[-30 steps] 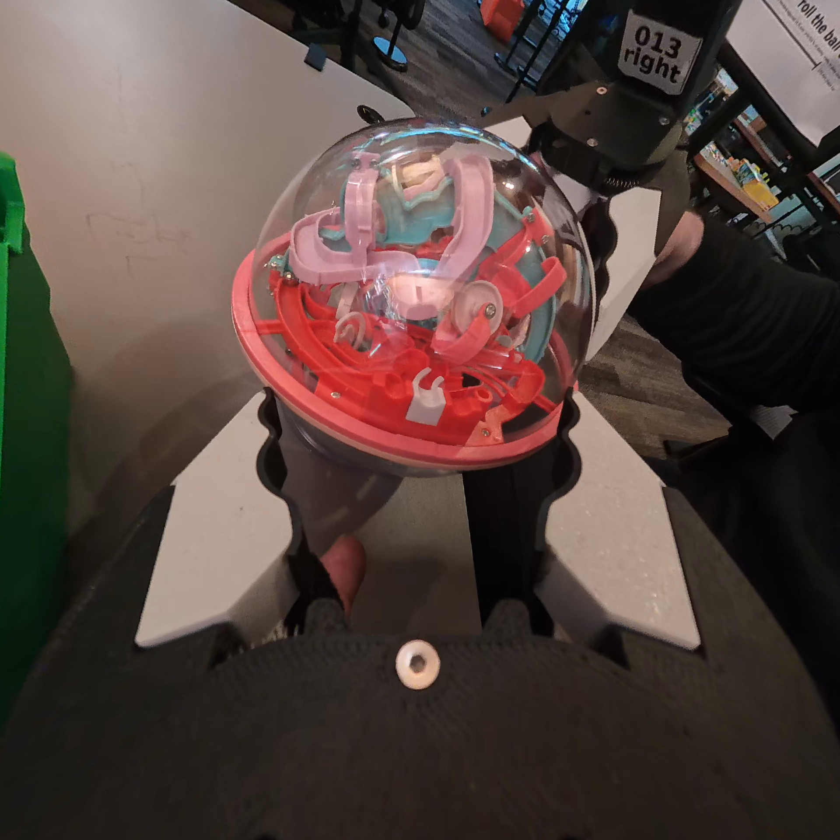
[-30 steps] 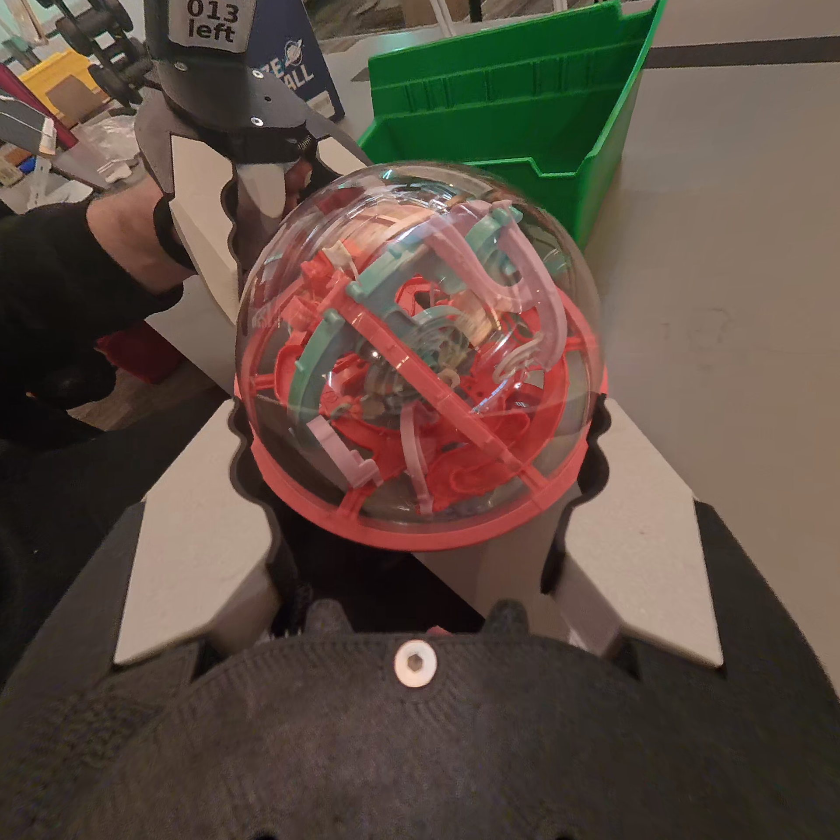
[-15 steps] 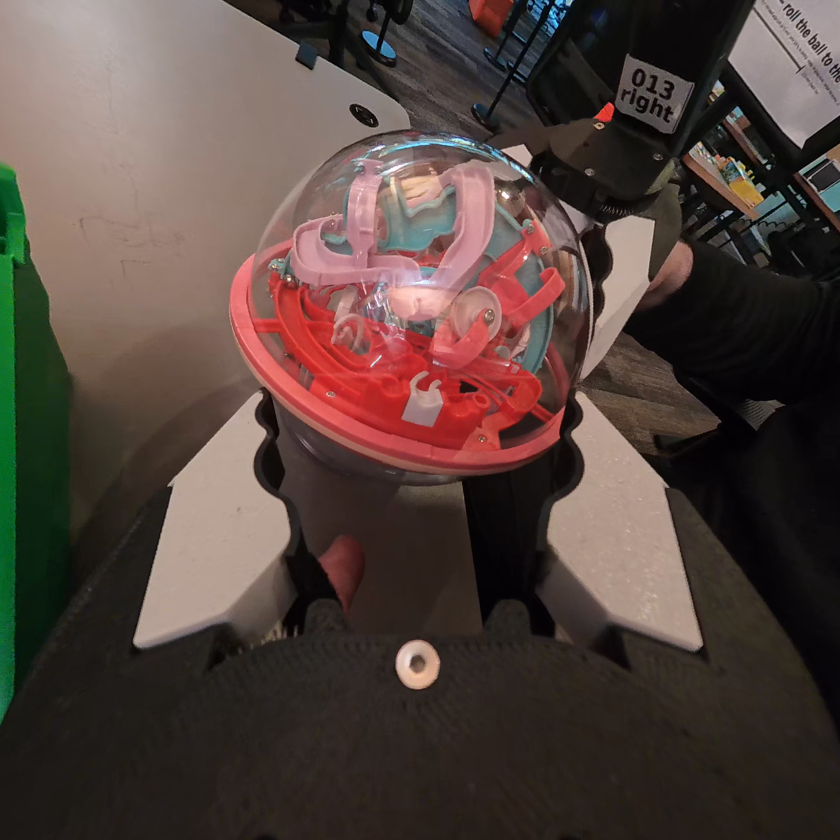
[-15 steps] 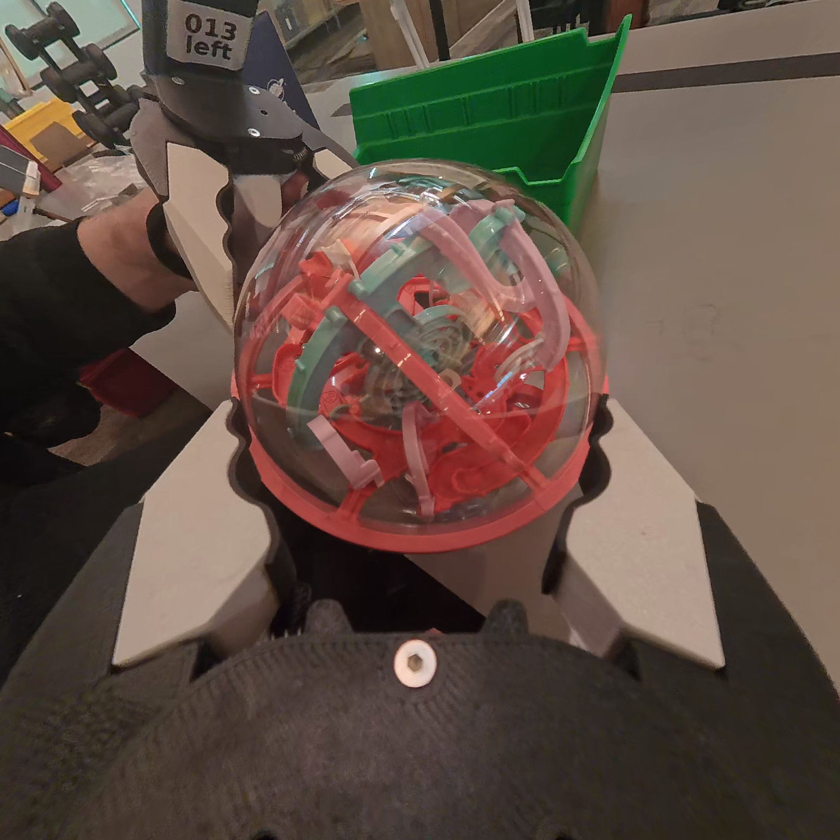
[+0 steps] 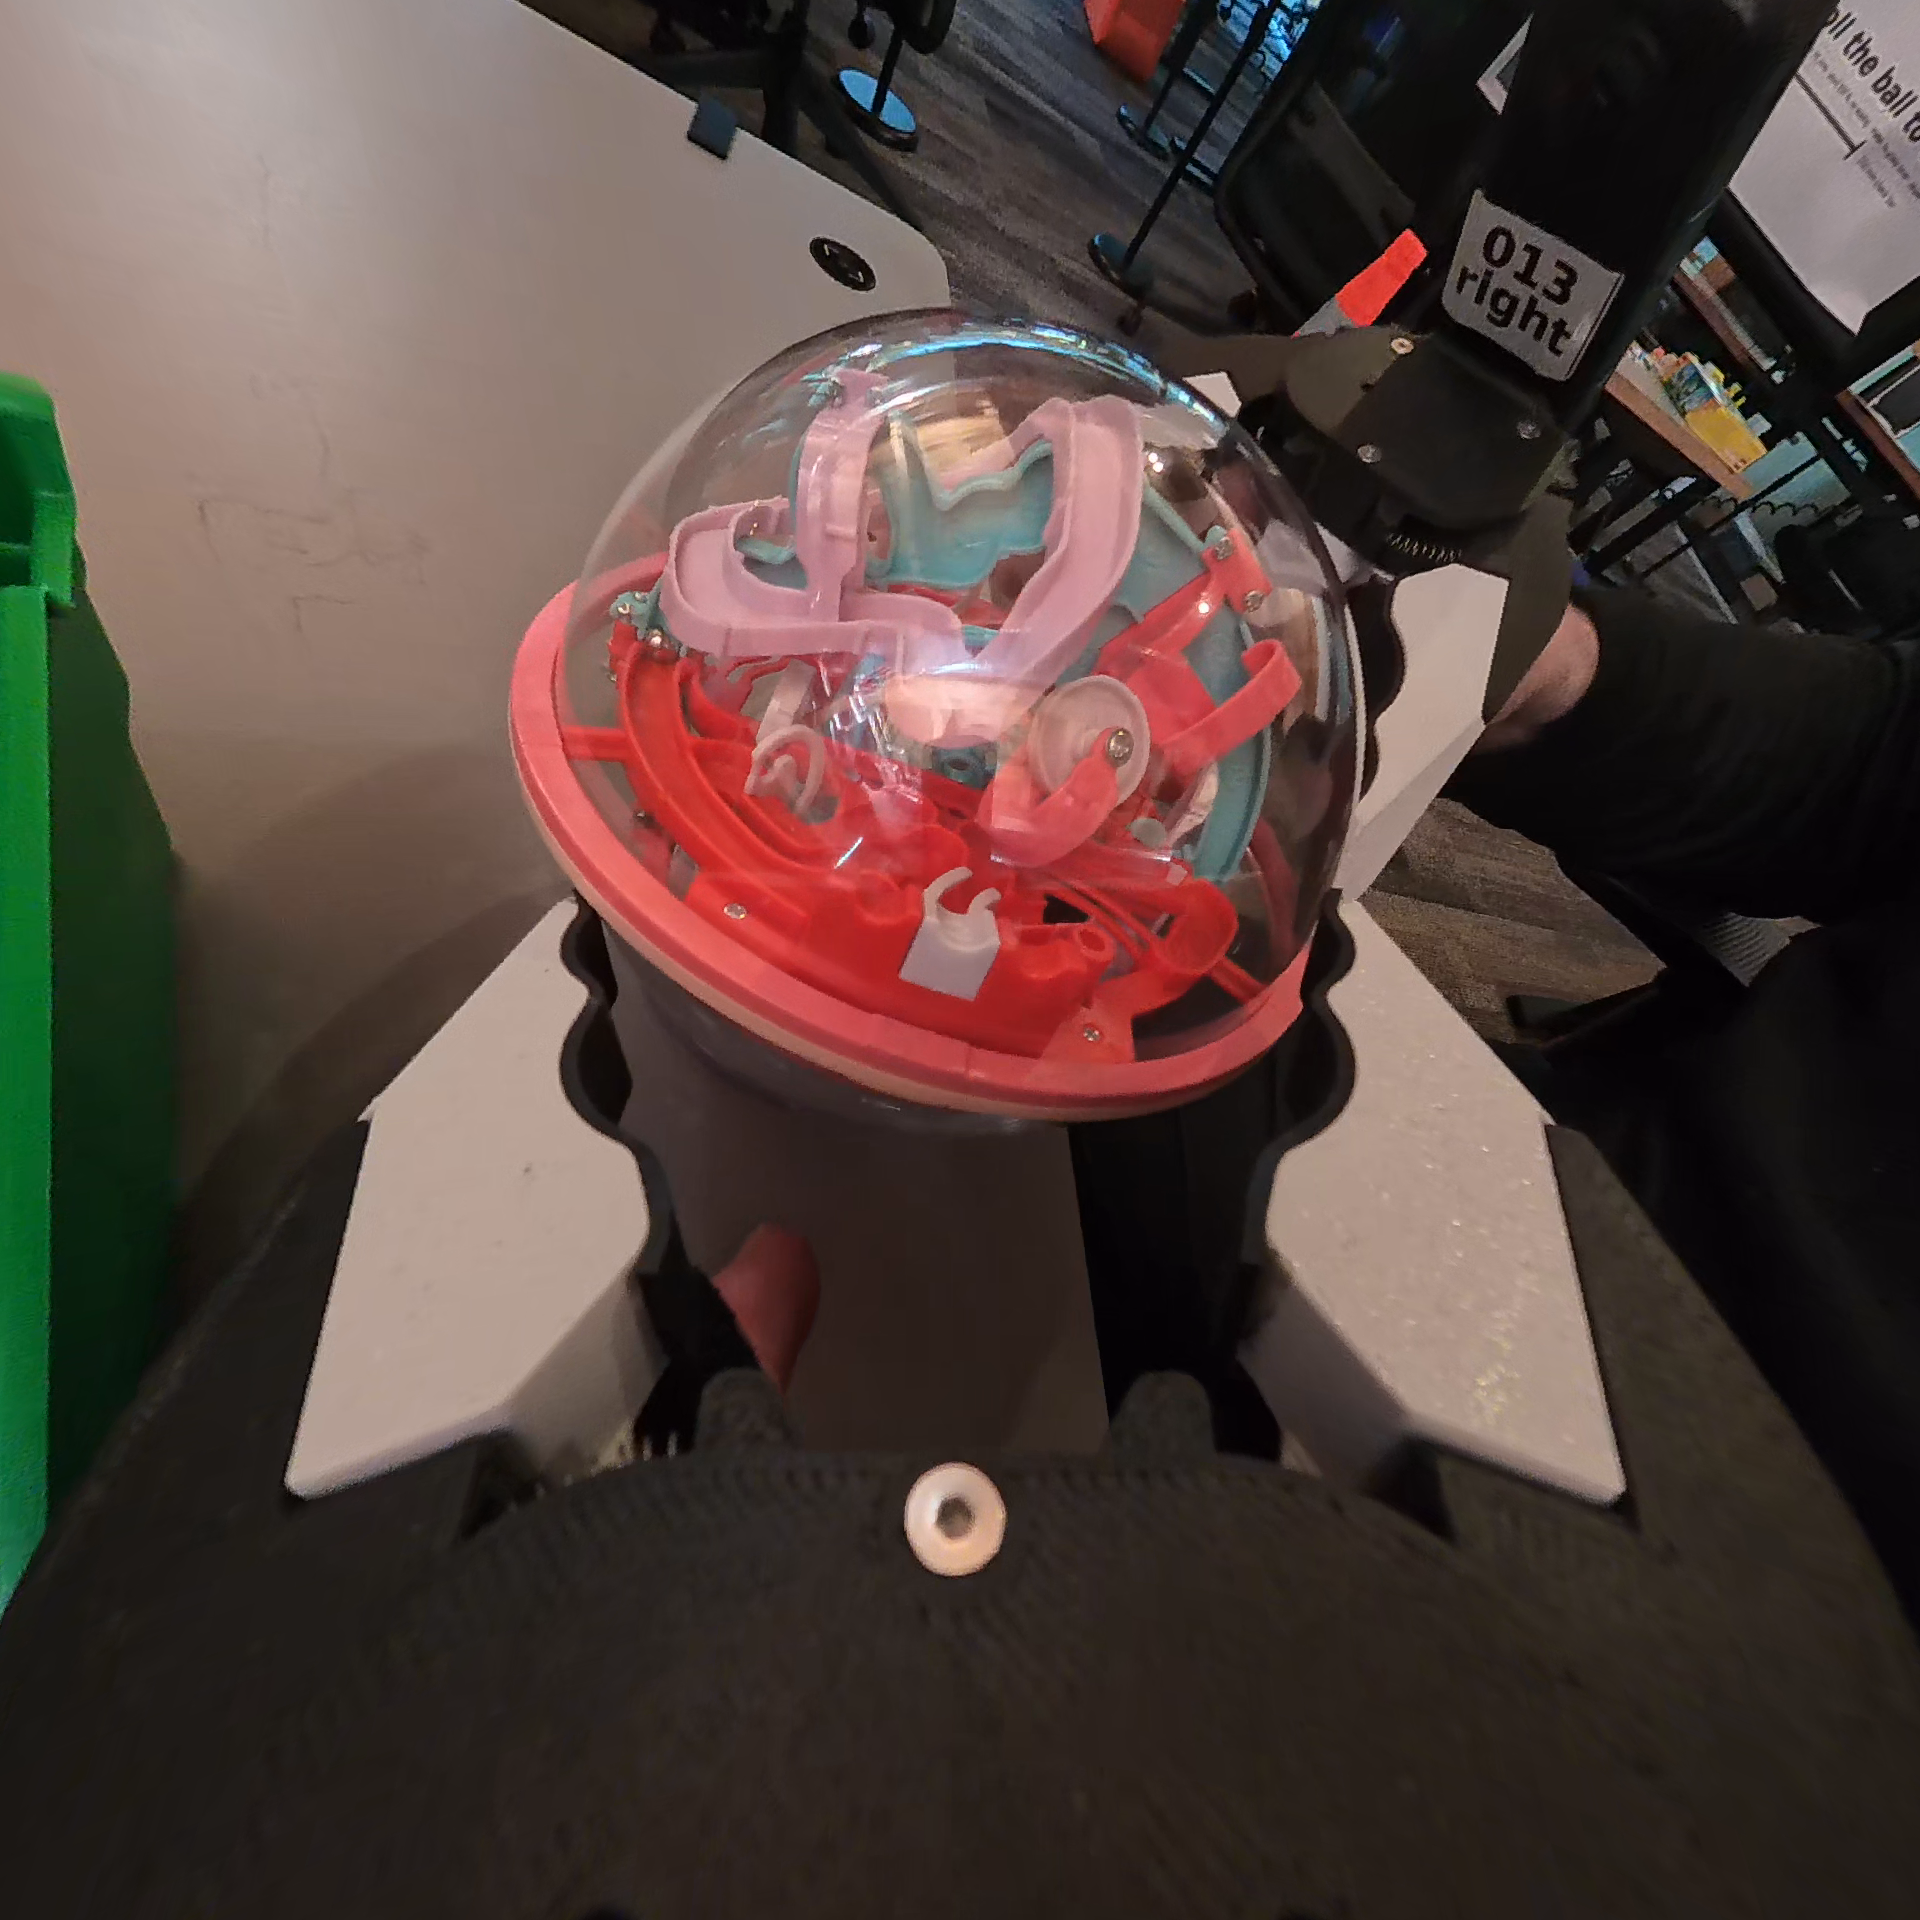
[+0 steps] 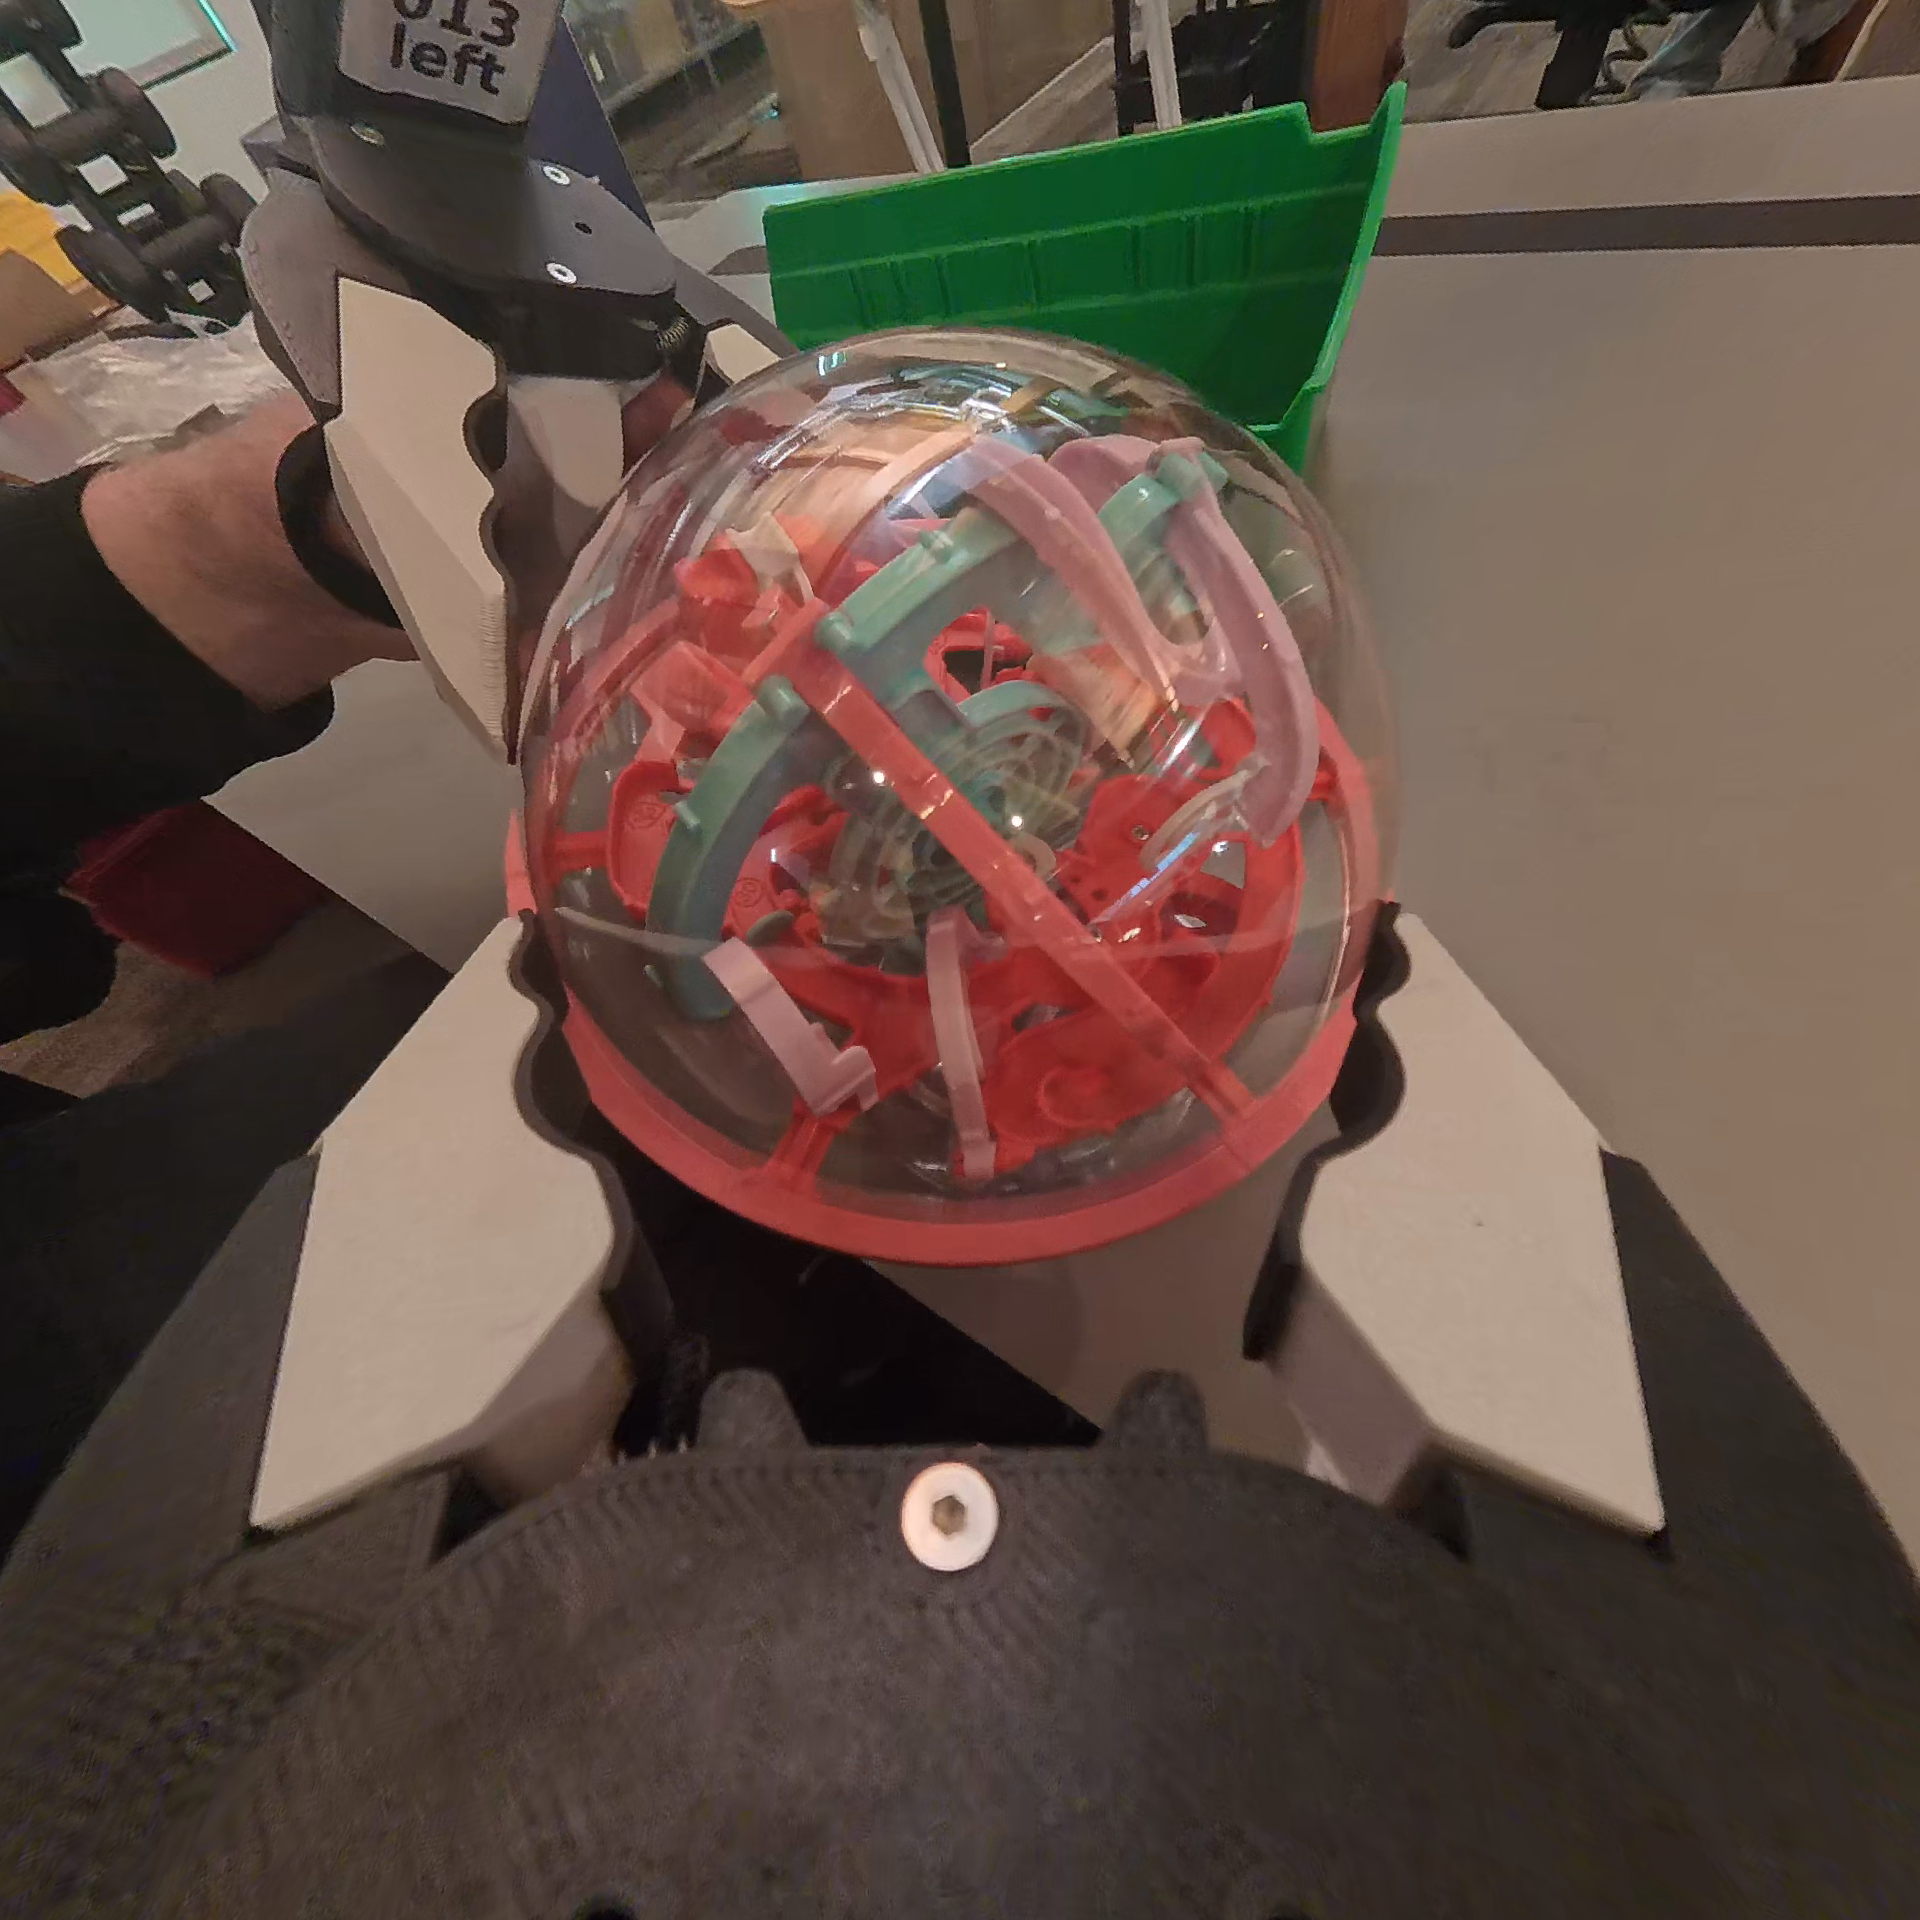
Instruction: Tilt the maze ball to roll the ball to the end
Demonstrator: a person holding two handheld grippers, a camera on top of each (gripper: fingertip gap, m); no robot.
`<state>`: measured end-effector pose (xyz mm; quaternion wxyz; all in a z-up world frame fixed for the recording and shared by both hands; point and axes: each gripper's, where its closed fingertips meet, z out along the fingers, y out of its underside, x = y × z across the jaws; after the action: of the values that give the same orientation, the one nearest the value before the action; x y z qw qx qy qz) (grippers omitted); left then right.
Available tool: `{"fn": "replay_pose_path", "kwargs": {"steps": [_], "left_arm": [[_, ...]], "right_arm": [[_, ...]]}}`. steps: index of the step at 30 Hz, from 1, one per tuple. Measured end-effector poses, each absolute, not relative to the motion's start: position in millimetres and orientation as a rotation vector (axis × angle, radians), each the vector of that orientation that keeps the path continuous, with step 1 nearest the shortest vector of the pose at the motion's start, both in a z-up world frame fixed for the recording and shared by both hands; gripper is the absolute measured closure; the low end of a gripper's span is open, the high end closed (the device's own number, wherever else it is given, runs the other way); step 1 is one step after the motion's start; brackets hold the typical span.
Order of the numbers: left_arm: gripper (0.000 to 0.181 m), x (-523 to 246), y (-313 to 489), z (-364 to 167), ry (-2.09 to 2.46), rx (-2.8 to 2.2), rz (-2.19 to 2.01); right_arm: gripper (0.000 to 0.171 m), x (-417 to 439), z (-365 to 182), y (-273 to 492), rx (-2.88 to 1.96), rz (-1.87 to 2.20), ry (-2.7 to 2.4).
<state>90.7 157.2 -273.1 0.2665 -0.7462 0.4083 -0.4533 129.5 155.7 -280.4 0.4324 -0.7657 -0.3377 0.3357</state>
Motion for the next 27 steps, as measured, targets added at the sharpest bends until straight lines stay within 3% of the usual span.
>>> {"fn": "replay_pose_path", "kwargs": {"steps": [27], "left_arm": [[0.051, 90.5, 157.8, -271.1, 1.213, -2.025, -1.095]], "right_arm": [[0.025, 127.8, -285.8, 153.0, -1.922, 0.838, -0.828]]}}
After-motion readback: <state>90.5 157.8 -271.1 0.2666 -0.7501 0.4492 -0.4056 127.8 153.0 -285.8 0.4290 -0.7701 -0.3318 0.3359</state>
